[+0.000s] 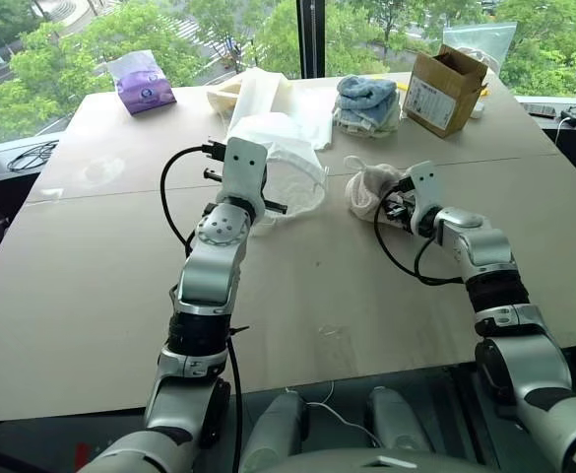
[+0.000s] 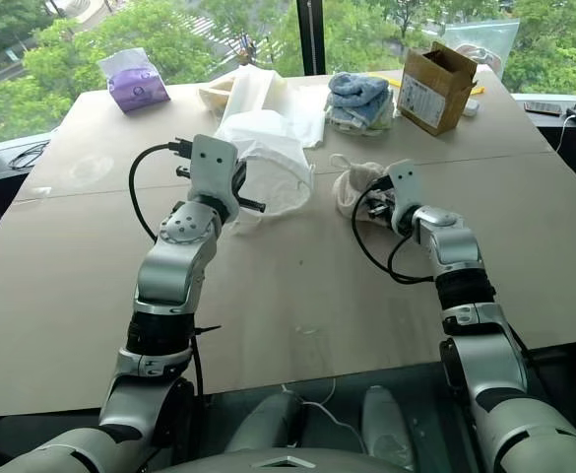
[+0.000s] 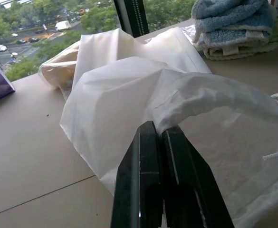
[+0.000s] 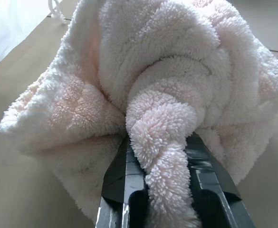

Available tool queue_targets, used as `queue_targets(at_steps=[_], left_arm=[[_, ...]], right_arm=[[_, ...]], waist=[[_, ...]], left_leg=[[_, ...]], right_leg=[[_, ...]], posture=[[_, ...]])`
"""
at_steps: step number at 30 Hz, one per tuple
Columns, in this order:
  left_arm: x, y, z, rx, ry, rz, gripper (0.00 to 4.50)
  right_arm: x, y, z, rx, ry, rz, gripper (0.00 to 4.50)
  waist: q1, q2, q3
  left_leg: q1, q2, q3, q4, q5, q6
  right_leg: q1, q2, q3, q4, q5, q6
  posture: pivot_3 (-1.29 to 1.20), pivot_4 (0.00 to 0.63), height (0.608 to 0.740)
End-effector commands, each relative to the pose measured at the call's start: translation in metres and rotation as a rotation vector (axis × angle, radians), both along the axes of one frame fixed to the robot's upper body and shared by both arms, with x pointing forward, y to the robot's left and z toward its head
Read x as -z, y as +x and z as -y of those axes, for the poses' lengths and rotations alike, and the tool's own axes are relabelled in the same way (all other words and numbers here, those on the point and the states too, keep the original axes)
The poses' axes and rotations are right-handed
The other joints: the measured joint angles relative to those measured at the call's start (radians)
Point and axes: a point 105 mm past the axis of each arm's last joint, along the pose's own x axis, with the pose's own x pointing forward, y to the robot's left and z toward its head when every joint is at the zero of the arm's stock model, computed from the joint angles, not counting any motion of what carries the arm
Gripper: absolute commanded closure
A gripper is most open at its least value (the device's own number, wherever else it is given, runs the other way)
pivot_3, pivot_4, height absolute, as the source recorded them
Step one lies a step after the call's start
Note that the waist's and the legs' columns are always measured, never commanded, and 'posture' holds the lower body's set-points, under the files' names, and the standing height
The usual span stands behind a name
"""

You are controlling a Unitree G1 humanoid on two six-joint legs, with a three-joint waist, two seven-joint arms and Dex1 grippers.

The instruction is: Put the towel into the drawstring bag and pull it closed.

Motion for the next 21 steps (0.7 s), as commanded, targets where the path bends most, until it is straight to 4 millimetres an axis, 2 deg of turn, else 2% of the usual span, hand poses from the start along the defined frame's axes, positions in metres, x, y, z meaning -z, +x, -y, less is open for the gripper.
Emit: queue_targets(at_steps=[1,6,8,12,17,21], left_arm=[[-0.017,-0.003,0.012,0.099,-0.024,0.043,4.5],[-0.025,-0.007,0.025,0.254,-0.113,0.017,4.5],[-0.03,-0.008,0.027,0.309,-0.143,0.008,4.5],[-0.031,-0.006,0.026,0.364,-0.193,-0.028,4.5],[-0.03,-0.001,0.026,0.403,-0.249,-0.061,4.5],[-0.028,0.006,0.022,0.387,-0.296,-0.081,4.5]], right_arm=[[-0.007,-0.024,-0.015,-0.152,0.077,-0.04,4.41],[-0.046,-0.055,-0.017,-0.298,0.175,0.033,4.41],[-0.062,-0.071,-0.018,-0.358,0.211,0.058,4.41],[-0.078,-0.093,-0.026,-0.442,0.246,0.09,4.41],[-0.096,-0.109,-0.046,-0.499,0.376,0.149,4.41],[-0.123,-0.121,-0.047,-0.525,0.529,0.231,4.41]], waist=[[0.001,0.0,0.0],[0.003,0.0,0.001],[0.001,0.0,0.001],[0.004,0.0,0.001],[0.008,0.0,0.001],[0.015,0.0,0.001]], left_leg=[[-0.001,0.0,0.0,0.0,0.0,0.0],[-0.01,-0.001,-0.001,-0.001,0.0,0.0],[-0.018,-0.001,-0.001,0.002,0.0,0.0],[-0.022,-0.001,-0.004,0.005,0.0,0.0],[-0.022,-0.001,-0.004,0.005,0.0,0.0],[-0.022,-0.002,-0.005,0.006,0.0,0.0]], right_leg=[[0.0,0.0,0.0,0.0,0.0,0.0],[-0.008,-0.001,-0.001,-0.001,0.0,0.0],[-0.017,-0.001,-0.001,0.0,0.0,0.0],[-0.02,-0.002,-0.004,0.001,0.0,0.0],[-0.019,-0.002,-0.005,0.001,0.0,0.0],[-0.019,-0.002,-0.005,0.002,0.0,0.0]], posture=[[0.0,0.15,0.74],[0.0,0.15,0.74],[0.0,0.15,0.74],[0.0,0.15,0.74],[0.0,0.15,0.74],[0.0,0.15,0.74]])
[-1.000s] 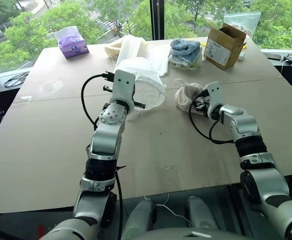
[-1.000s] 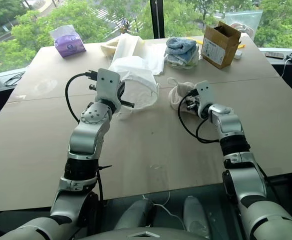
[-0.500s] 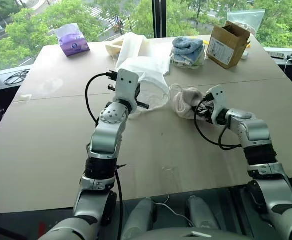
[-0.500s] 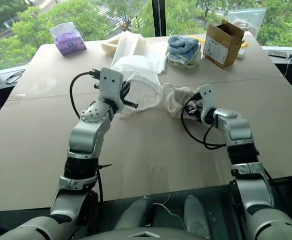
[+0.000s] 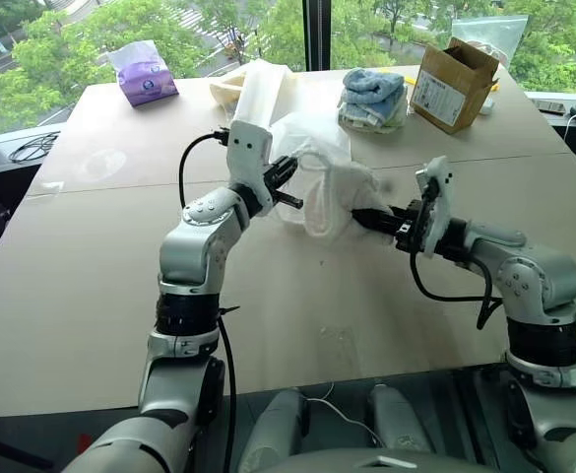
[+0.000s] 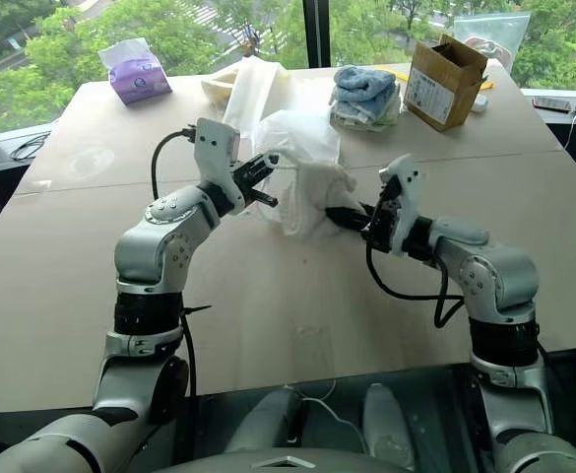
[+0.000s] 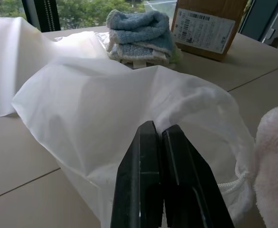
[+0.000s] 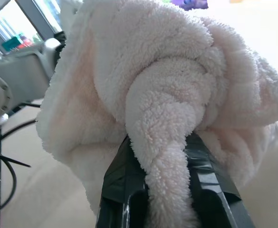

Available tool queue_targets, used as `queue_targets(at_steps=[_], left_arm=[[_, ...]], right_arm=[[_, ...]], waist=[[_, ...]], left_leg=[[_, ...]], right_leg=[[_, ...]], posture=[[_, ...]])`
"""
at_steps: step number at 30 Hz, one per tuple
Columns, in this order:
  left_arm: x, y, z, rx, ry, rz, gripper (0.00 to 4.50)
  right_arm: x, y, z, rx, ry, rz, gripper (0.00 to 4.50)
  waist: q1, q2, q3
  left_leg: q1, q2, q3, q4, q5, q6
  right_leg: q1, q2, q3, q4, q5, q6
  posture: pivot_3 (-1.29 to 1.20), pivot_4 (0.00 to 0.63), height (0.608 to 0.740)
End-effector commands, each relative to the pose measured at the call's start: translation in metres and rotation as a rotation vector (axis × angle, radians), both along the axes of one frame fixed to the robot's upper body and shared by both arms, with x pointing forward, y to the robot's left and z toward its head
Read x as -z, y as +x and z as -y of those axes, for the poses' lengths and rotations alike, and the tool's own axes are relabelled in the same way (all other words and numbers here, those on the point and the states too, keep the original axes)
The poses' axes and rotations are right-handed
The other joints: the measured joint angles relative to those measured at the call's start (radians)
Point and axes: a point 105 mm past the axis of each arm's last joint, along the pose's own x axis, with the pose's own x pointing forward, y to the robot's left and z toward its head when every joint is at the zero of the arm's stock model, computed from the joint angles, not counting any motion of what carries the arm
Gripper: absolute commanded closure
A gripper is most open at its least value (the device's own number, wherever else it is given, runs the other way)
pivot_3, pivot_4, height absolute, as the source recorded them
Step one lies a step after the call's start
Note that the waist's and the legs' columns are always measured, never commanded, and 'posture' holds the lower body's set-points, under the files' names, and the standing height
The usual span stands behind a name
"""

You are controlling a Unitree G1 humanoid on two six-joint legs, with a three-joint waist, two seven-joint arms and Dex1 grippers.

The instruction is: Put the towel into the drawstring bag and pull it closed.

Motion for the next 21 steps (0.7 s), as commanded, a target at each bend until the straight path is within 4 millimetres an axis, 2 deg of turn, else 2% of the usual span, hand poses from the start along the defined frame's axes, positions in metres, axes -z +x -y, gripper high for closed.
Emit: queue_targets(at_steps=[1,2,5,8,11,21], left_arm=[[-0.02,0.005,-0.006,-0.013,-0.069,0.038,4.5],[-0.02,0.006,-0.006,-0.013,-0.079,0.031,4.5],[-0.022,0.006,0.001,0.017,-0.122,0.009,4.5],[-0.023,0.004,0.007,0.045,-0.156,-0.009,4.5],[-0.026,0.001,0.008,0.068,-0.206,-0.028,4.5],[-0.018,-0.016,0.016,0.15,-0.242,-0.115,4.5]], right_arm=[[-0.034,-0.015,0.004,-0.019,0.126,0.095,4.41],[-0.034,-0.016,0.004,-0.018,0.126,0.091,4.41],[-0.012,-0.014,-0.003,0.009,0.026,0.054,4.41],[0.019,0.002,-0.004,0.096,-0.098,0.015,4.41],[0.04,0.013,-0.002,0.155,-0.197,0.03,4.41],[0.045,0.044,-0.019,0.303,-0.216,0.118,4.41]], waist=[[0.004,0.0,0.0],[0.005,0.0,0.0],[0.012,0.0,0.0],[0.011,0.0,0.0],[0.011,0.0,0.0],[0.01,0.0,0.0]], left_leg=[[0.0,0.0,0.0,0.0,0.0,0.0],[0.0,0.0,-0.001,0.0,0.0,0.0],[0.0,0.0,-0.001,0.0,0.0,0.0],[0.0,-0.001,-0.001,0.001,0.0,0.0],[0.0,-0.001,-0.001,0.003,0.0,0.0],[0.0,-0.001,-0.001,0.006,0.0,0.0]], right_leg=[[0.0,0.0,0.0,0.0,0.0,0.0],[0.0,0.0,-0.001,0.0,0.0,0.0],[0.001,0.0,-0.001,0.0,0.0,0.0],[0.001,0.0,-0.001,0.0,0.0,0.0],[0.001,0.0,-0.001,0.001,0.0,0.0],[0.002,0.0,-0.001,0.003,0.0,0.0]], posture=[[0.0,0.15,0.74],[0.0,0.15,0.74],[0.0,0.15,0.74],[0.0,0.15,0.74],[0.0,0.15,0.74],[0.0,0.15,0.74]])
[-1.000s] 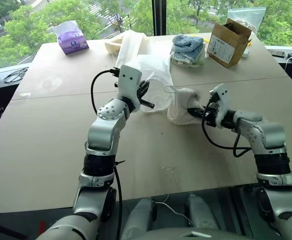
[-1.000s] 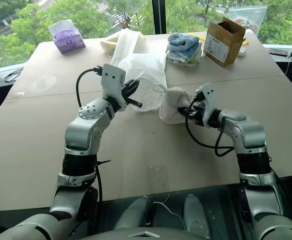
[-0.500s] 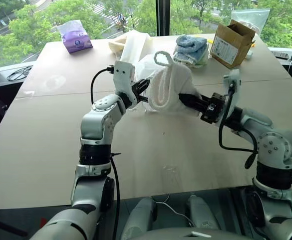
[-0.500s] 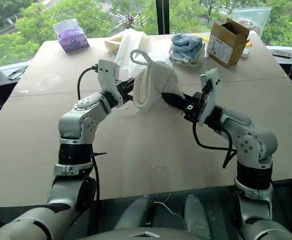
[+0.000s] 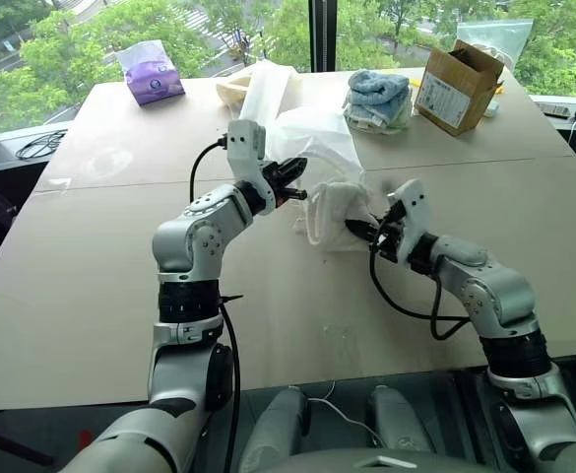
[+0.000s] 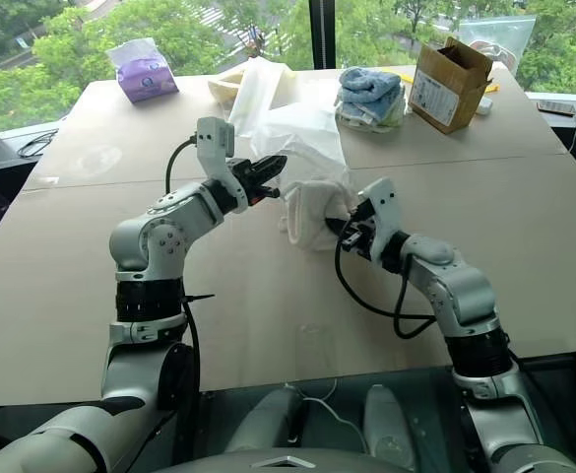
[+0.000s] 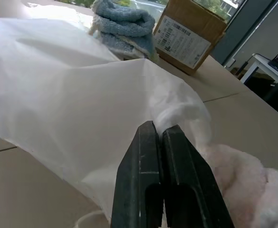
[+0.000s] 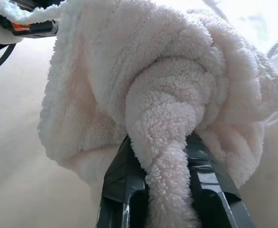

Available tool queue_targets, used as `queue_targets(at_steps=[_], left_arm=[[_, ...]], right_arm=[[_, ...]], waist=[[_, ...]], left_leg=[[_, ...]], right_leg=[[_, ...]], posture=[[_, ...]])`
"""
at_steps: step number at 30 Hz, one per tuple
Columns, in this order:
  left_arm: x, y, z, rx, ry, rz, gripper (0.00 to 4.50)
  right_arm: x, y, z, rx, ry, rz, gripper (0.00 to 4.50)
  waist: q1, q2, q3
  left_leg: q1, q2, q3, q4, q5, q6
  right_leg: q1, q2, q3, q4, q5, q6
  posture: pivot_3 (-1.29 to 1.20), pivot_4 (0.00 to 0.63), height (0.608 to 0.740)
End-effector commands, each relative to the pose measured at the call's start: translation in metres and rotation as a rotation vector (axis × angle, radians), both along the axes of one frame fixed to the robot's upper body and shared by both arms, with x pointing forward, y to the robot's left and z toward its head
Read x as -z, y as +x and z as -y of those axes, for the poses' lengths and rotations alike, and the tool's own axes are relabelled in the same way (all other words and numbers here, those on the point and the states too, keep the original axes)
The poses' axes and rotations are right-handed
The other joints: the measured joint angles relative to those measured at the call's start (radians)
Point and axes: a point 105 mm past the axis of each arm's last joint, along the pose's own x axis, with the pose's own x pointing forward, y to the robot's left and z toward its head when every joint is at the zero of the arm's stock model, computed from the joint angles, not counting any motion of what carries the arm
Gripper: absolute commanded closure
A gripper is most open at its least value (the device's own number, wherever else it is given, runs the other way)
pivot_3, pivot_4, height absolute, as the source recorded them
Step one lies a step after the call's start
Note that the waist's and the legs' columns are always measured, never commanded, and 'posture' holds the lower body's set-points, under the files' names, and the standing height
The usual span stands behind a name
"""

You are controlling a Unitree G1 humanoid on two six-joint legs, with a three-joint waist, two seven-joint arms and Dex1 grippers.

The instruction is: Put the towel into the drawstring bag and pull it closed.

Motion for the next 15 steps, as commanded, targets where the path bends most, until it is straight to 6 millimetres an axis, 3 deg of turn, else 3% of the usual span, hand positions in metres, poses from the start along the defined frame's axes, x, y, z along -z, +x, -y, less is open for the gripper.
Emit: queue_targets(at_steps=[1,7,12,15], left_arm=[[-0.009,-0.011,0.006,0.044,-0.002,0.029,4.5],[-0.004,-0.016,0.01,0.068,0.018,0.011,4.5],[0.003,-0.021,0.013,0.096,0.035,-0.01,4.5],[0.006,-0.022,0.014,0.104,0.041,-0.024,4.5]], right_arm=[[-0.015,0.01,-0.007,0.042,0.005,0.091,4.41],[-0.019,0.023,-0.016,0.122,0.064,0.095,4.41],[-0.037,0.05,0.004,0.343,0.399,-0.045,4.41],[-0.043,0.056,0.007,0.386,0.568,-0.126,4.41]], waist=[[0.001,0.0,0.0],[0.001,0.0,0.0],[-0.002,0.0,0.0],[-0.002,0.0,0.0]], left_leg=[[0.0,0.0,0.0,0.0,0.0,0.0],[0.0,0.0,0.0,0.001,0.0,0.0],[0.001,0.0,0.0,0.001,0.0,0.0],[0.0,0.0,0.0,0.001,0.0,0.0]], right_leg=[[0.0,0.0,0.0,0.0,0.0,0.0],[0.0,0.0,0.0,0.0,0.0,0.0],[0.0,0.0,0.0,0.002,0.0,0.0],[0.0,0.0,0.0,0.002,0.0,0.0]], posture=[[0.0,0.15,0.74],[0.0,0.15,0.74],[0.0,0.15,0.74],[0.0,0.15,0.74]])
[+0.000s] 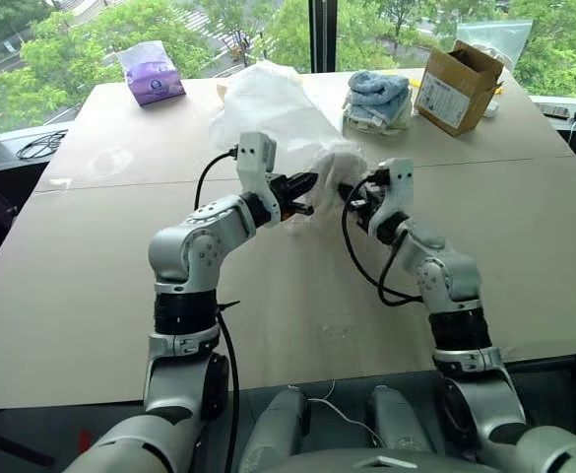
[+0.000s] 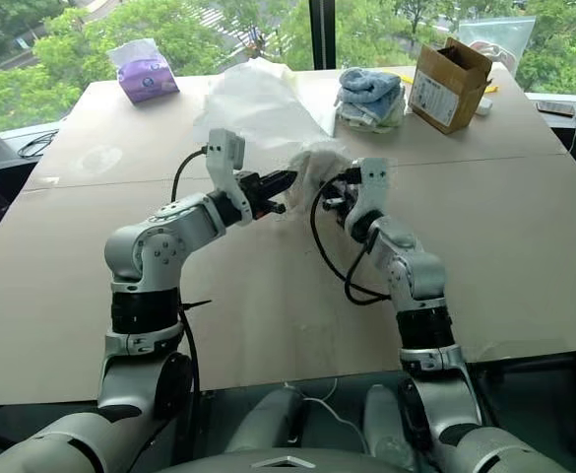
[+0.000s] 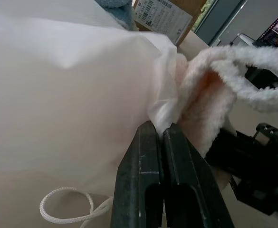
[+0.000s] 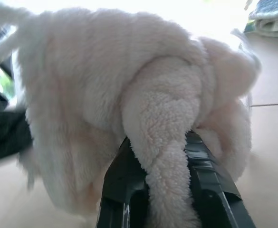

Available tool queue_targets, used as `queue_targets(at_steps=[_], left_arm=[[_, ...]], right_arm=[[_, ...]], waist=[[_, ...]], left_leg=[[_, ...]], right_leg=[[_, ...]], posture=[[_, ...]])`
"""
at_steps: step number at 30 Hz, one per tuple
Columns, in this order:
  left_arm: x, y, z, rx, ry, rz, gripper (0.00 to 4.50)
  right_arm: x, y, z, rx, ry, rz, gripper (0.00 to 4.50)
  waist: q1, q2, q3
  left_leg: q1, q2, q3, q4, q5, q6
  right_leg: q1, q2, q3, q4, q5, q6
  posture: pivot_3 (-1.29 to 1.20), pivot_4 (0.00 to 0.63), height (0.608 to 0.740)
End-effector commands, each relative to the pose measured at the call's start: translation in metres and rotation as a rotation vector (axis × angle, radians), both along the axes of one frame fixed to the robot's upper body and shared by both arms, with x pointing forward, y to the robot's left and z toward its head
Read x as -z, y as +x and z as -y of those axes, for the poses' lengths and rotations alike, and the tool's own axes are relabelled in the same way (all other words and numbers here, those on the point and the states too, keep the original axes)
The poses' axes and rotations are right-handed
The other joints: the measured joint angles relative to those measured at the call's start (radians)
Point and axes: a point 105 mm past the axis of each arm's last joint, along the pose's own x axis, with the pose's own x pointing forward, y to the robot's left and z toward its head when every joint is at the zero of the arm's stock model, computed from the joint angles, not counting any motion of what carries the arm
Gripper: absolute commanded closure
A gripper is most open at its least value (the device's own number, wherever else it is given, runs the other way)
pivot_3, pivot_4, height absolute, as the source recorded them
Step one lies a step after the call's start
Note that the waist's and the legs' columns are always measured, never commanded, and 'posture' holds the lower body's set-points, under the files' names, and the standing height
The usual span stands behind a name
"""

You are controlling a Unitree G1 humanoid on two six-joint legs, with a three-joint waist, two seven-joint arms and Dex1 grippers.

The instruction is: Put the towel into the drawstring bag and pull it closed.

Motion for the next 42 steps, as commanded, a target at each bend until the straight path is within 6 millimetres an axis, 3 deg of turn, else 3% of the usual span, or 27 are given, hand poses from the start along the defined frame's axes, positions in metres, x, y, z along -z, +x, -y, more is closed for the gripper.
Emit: queue_targets(at_steps=[1,8,15,18,22,24,28,34,37,39,42], left_arm=[[-0.009,-0.006,0.003,0.031,0.005,0.038,4.5],[-0.013,-0.007,0.007,0.049,-0.029,0.038,4.5],[-0.019,-0.005,0.009,0.063,-0.069,0.037,4.5],[-0.019,-0.007,0.013,0.08,-0.074,0.035,4.5],[-0.014,-0.013,0.023,0.128,-0.084,0.018,4.5],[-0.006,-0.027,0.034,0.201,-0.106,-0.012,4.5],[0.011,-0.046,0.045,0.287,-0.075,-0.06,4.5],[0.009,-0.052,0.047,0.336,-0.088,-0.07,4.5],[0.007,-0.052,0.046,0.351,-0.079,-0.055,4.5],[0.003,-0.053,0.045,0.376,-0.078,-0.025,4.5],[-0.002,-0.054,0.043,0.413,-0.068,0.036,4.5]], right_arm=[[-0.017,0.006,0.009,0.05,0.163,-0.013,4.41],[-0.013,-0.009,-0.017,-0.101,0.065,-0.001,4.41],[0.011,-0.04,-0.04,-0.332,-0.309,0.118,4.41],[0.02,-0.04,-0.037,-0.341,-0.455,0.159,4.41],[0.028,-0.023,-0.021,-0.245,-0.62,0.202,4.41],[0.021,-0.014,-0.012,-0.179,-0.582,0.208,4.41],[-0.004,-0.005,-0.007,-0.112,-0.231,0.122,4.41],[-0.034,-0.029,-0.019,-0.311,0.186,0.059,4.41],[-0.036,-0.048,-0.027,-0.441,0.2,0.046,4.41],[-0.025,-0.057,-0.032,-0.49,0.103,0.035,4.41],[-0.012,-0.054,-0.029,-0.437,-0.038,0.064,4.41]], waist=[[-0.001,0.0,0.0],[-0.024,0.0,0.0],[-0.024,0.0,0.0],[-0.023,0.0,0.0],[-0.021,0.0,0.0],[-0.021,0.0,0.0],[-0.024,0.0,0.0],[-0.02,0.001,0.0],[-0.017,0.001,0.0],[-0.021,0.001,0.0],[-0.022,0.001,0.0]], left_leg=[[0.0,0.0,0.0,0.0,0.0,0.0],[0.0,0.0,0.0,0.0,0.0,0.0],[0.0,0.0,0.001,0.0,0.0,0.0],[0.0,0.0,0.001,0.001,0.0,0.0],[0.0,0.0,0.001,0.002,0.0,0.0],[0.0,0.0,0.001,0.002,0.0,0.0],[0.0,0.0,0.001,0.001,0.0,0.0],[0.001,0.0,0.001,0.001,0.0,0.0],[0.0,0.0,0.0,0.001,0.0,0.0],[0.001,0.0,0.001,0.001,0.0,0.0],[0.001,0.0,0.001,0.001,0.0,0.0]], right_leg=[[0.0,0.0,0.0,0.0,0.0,0.0],[0.0,0.0,0.0,0.001,0.0,0.0],[-0.001,0.0,0.001,0.002,0.0,0.0],[-0.001,0.0,0.001,0.003,0.0,0.0],[0.0,0.0,0.001,0.003,0.0,0.0],[0.0,0.0,0.001,0.003,0.0,0.0],[0.0,0.0,0.001,0.003,0.0,0.0],[0.0,0.0,0.001,0.003,0.0,0.0],[0.0,0.0,0.001,0.003,0.0,0.0],[0.0,0.0,0.001,0.003,0.0,0.0],[0.0,0.0,0.001,0.003,0.0,0.0]], posture=[[0.0,0.15,0.74],[0.0,0.15,0.74],[0.0,0.15,0.74],[0.0,0.15,0.74],[0.0,0.15,0.74],[0.0,0.15,0.74],[0.0,0.15,0.74],[0.0,0.15,0.74],[0.0,0.15,0.74],[0.0,0.15,0.74],[0.0,0.15,0.74]])
